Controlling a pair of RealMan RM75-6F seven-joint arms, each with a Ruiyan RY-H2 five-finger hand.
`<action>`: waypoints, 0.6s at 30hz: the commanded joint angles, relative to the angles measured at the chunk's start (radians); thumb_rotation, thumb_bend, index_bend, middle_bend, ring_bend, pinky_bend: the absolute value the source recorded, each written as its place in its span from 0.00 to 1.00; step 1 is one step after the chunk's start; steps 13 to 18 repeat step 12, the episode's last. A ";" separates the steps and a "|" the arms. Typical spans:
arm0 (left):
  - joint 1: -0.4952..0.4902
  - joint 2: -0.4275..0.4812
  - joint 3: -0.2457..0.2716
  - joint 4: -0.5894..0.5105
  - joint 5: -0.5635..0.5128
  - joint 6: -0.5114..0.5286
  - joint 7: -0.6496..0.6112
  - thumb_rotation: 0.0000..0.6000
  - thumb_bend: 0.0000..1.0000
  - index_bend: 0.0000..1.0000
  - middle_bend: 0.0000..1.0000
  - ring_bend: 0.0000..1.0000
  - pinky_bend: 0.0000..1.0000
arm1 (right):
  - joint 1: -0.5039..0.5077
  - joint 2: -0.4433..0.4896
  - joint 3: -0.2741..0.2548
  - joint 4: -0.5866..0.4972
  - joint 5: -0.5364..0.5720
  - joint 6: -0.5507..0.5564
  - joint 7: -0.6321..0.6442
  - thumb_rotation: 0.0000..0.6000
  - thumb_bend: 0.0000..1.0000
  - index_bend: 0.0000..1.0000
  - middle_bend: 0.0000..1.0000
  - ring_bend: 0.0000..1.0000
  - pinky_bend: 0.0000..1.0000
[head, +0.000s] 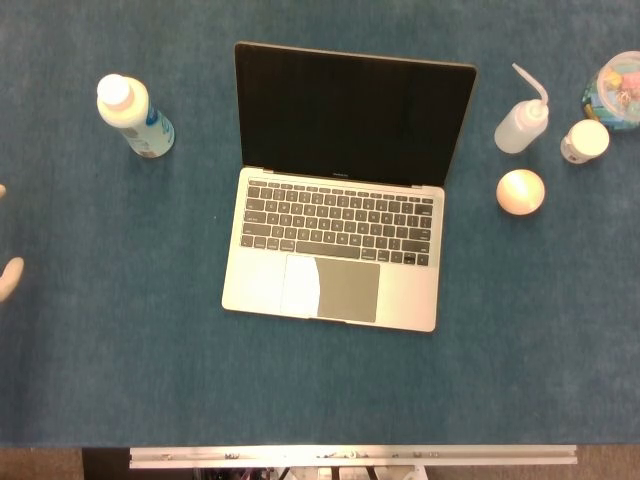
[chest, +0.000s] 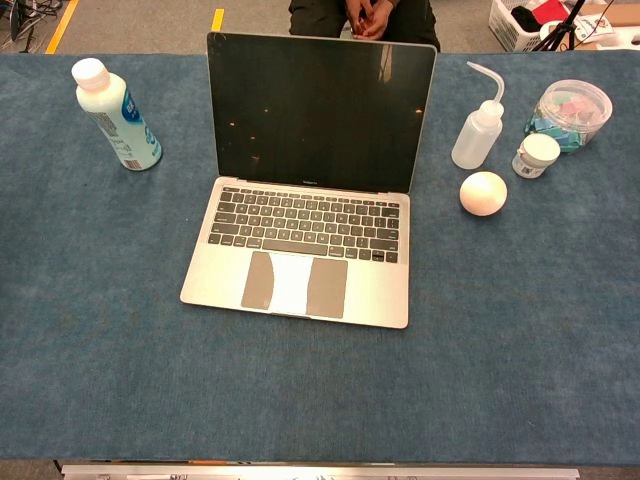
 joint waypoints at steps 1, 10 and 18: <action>-0.002 -0.001 0.000 -0.005 0.004 0.002 0.004 1.00 0.25 0.23 0.16 0.09 0.08 | -0.041 0.000 -0.015 0.020 -0.018 0.033 0.023 1.00 0.22 0.06 0.23 0.11 0.16; -0.006 -0.014 0.005 -0.005 0.008 0.004 0.040 1.00 0.25 0.23 0.16 0.09 0.08 | -0.089 -0.017 -0.002 0.047 -0.041 0.049 0.070 1.00 0.22 0.06 0.23 0.11 0.16; -0.006 -0.013 0.005 -0.007 0.008 0.004 0.038 1.00 0.25 0.23 0.16 0.09 0.08 | -0.092 -0.025 0.002 0.050 -0.046 0.047 0.074 1.00 0.22 0.06 0.23 0.11 0.16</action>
